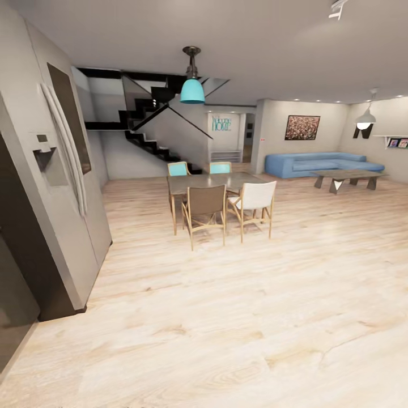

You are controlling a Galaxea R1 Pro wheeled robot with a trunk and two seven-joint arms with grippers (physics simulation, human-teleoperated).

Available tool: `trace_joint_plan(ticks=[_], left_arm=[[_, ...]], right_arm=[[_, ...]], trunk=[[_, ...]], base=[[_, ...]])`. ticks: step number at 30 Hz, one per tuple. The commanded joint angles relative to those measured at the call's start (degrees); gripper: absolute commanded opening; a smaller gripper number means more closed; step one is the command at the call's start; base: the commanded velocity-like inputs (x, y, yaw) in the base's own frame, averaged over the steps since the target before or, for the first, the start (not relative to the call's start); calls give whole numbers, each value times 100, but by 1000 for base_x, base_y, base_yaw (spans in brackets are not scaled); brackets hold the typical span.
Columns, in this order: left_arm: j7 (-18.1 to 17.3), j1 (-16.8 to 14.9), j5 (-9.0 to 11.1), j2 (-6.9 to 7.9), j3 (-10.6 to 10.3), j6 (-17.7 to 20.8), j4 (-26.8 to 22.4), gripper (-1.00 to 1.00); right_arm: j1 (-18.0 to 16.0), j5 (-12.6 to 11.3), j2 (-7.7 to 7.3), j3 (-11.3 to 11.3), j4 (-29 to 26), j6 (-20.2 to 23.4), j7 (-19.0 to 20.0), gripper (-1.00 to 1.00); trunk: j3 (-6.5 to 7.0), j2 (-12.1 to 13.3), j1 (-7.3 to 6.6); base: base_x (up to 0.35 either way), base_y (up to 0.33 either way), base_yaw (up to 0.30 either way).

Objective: Pick up the poster from the kitchen countertop and hang it on one of the wall nails in the kitchen.

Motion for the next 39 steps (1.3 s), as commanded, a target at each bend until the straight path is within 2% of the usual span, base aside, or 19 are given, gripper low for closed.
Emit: trace_joint_plan(ticks=[1, 7, 26, 39], left_arm=[[0, 1, -3, -2, 6, -10, -3, 100], [4, 1, 2, -10, 13, -10, 5, 100], [9, 1, 6, -10, 14, -10, 5, 100], [9, 1, 6, -10, 9, -10, 5, 100]], right_arm=[[1, 10, 0, 0, 5, -11, -1, 100], [3, 27, 16, 31, 185, -17, -6, 100], [5, 27, 17, 29, 190, -22, -9, 100], [5, 23, 10, 21, 198, -18, -6, 100]], trunk=[[-5, -3, 0], [-5, -3, 0], [-5, -3, 0], [-5, -3, 0]], base=[[0, 0, 40], [-30, -99, 120], [-2, -16, 285], [0, -240, 148]])
